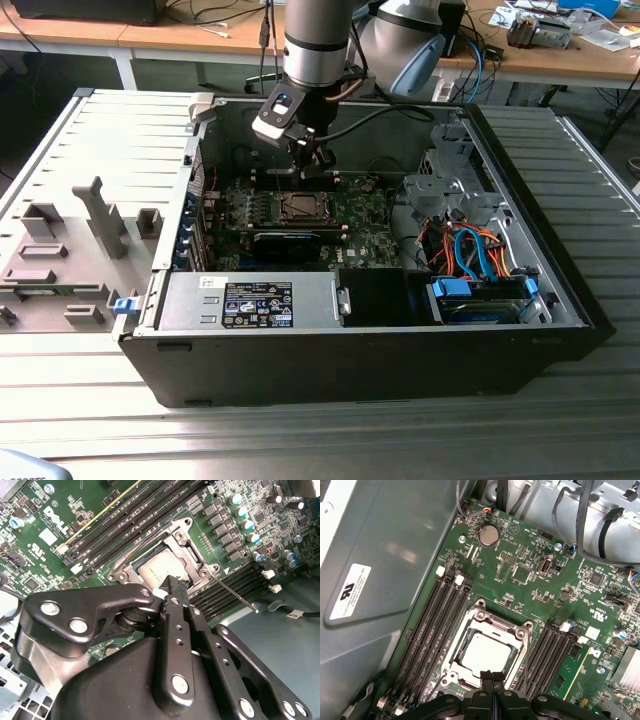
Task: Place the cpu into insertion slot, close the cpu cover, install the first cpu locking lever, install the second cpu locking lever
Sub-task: 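Install the first cpu locking lever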
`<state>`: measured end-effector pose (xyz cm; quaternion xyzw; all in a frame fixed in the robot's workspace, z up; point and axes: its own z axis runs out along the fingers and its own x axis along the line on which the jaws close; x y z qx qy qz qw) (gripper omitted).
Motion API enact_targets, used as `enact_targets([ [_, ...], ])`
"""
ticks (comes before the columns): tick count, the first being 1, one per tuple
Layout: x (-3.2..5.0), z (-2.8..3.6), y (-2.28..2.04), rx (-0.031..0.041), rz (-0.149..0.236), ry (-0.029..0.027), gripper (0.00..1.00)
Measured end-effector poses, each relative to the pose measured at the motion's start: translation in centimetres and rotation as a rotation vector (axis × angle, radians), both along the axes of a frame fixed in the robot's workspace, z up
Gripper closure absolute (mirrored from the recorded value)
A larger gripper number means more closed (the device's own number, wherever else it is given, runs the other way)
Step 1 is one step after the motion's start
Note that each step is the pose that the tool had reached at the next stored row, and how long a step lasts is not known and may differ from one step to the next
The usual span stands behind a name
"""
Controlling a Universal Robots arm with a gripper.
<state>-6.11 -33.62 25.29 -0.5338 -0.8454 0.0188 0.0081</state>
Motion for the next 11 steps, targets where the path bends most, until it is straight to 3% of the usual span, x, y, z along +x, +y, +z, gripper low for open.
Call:
enact_targets([
  [11,0.00,0.00,0.00,0.0000,0.031,0.0000,0.89],
])
